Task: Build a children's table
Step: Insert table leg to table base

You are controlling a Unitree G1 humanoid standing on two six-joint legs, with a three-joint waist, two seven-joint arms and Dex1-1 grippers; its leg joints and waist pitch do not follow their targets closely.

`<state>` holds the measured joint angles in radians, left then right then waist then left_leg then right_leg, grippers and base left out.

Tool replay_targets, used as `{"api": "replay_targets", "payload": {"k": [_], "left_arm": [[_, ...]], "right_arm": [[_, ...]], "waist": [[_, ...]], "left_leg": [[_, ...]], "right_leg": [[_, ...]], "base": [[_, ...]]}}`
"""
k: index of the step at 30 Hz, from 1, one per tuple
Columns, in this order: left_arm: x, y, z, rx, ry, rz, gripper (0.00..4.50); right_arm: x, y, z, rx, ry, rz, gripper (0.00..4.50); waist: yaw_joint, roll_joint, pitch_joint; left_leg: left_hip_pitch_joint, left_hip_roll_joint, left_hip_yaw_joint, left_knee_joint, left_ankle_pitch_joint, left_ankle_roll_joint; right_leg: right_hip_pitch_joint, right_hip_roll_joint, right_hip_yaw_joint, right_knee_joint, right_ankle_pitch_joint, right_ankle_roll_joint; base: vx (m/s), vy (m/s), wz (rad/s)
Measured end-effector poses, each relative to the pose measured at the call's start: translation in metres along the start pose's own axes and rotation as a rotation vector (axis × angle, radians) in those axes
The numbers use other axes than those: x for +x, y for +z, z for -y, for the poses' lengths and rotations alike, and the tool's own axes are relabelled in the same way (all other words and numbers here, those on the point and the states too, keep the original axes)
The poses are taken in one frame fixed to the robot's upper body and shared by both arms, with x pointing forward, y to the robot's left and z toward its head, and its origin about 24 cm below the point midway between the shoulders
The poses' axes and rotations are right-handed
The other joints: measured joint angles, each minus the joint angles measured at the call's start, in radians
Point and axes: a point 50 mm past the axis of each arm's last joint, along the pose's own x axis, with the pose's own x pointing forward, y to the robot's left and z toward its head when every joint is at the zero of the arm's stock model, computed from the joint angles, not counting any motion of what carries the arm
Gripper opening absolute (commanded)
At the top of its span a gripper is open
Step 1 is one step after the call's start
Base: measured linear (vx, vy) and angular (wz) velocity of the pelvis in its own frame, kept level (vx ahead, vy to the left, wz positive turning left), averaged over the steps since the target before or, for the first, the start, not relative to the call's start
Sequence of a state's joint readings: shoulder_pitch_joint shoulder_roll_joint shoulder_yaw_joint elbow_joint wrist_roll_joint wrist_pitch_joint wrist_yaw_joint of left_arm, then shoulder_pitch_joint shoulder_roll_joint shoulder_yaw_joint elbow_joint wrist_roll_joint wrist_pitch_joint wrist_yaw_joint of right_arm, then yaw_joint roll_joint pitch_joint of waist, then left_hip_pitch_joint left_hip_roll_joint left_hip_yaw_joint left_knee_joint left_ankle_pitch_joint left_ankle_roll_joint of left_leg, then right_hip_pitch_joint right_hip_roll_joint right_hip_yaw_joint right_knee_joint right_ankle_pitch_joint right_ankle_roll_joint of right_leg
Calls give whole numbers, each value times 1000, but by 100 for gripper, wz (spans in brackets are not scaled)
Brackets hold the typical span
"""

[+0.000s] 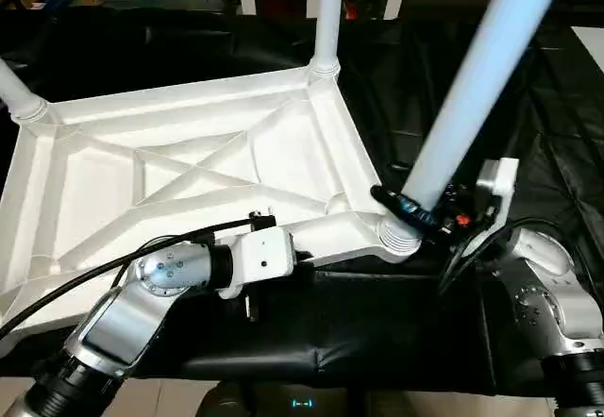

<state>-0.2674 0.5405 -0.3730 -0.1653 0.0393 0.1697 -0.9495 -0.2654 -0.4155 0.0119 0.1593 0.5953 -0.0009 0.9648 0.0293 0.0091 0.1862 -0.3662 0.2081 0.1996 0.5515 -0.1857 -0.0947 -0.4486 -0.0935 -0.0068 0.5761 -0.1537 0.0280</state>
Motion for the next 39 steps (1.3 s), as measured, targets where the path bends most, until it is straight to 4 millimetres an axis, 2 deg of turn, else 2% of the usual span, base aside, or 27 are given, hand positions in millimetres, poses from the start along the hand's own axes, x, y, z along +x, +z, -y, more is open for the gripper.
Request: {"api": "replay_targets", "payload": {"k": [11, 20, 29, 39], "left_arm": [[2, 2, 2, 6, -12, 5, 0], [4, 2, 4, 8, -23, 7, 0], [5, 0, 8, -7, -34, 7, 0], [4, -1, 10, -14, -43, 6, 0]], "right_arm": [[-9, -4, -3, 32, -68, 44, 186], [-16, -7, -12, 3, -101, 62, 186], [-16, -10, -16, -54, -49, -17, 186], [-20, -12, -22, -110, -59, 3, 186]], "waist": [[5, 2, -1], [4, 3, -2], [2, -5, -15], [3, -5, -17]], "left_leg": [[-1, 0, 0, -3, 0, 0], [1, -1, 0, -10, 0, 0], [3, -1, 0, -18, 0, 0], [3, 0, 0, -23, 0, 0]], "right_leg": [[1, 0, 1, -1, -4, 1], [9, 0, 1, -1, -14, 3], [13, 0, 1, -3, -21, 6], [14, 1, -1, -7, -22, 7]], "base": [[0, 0, 0], [0, 0, 0], [0, 0, 0], [0, 0, 0]]}}
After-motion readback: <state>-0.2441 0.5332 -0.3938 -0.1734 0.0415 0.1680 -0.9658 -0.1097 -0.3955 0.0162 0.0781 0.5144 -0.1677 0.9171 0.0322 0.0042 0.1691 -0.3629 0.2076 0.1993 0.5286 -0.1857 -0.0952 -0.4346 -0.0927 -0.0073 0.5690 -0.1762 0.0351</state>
